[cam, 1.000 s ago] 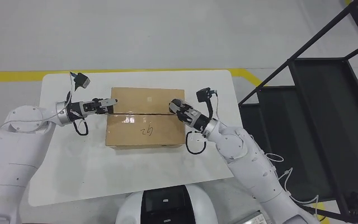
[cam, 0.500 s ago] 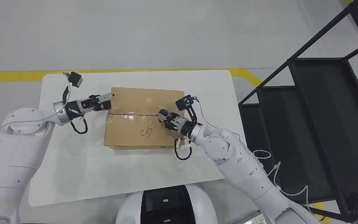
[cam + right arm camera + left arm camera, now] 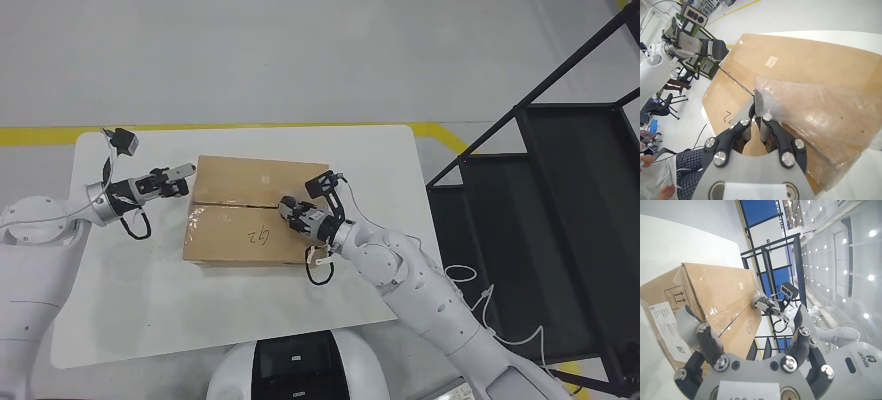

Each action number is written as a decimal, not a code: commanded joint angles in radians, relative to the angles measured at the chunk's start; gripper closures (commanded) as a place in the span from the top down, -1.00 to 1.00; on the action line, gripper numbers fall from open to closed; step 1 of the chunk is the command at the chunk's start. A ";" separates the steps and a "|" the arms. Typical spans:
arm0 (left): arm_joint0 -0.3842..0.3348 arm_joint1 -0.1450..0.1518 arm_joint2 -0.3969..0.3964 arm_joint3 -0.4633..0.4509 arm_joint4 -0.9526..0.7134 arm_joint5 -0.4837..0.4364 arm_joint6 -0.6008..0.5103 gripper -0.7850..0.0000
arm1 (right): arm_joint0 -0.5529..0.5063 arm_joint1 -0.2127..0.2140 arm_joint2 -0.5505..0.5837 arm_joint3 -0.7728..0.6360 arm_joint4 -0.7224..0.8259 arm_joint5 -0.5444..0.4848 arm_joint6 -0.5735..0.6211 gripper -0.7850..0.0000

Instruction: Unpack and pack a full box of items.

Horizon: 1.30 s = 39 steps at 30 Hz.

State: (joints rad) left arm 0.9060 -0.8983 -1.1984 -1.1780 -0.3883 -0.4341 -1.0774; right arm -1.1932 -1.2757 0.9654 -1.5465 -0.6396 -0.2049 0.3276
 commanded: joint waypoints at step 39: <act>0.165 0.030 -0.243 -0.033 -0.087 -0.009 0.164 1.00 | 0.242 -0.103 -0.156 0.109 0.435 0.103 0.187 1.00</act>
State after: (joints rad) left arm 1.0673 -0.8678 -1.4393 -1.2088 -0.4755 -0.4454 -0.9135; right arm -0.9577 -1.3755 0.8166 -1.4434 -0.2092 -0.1016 0.5136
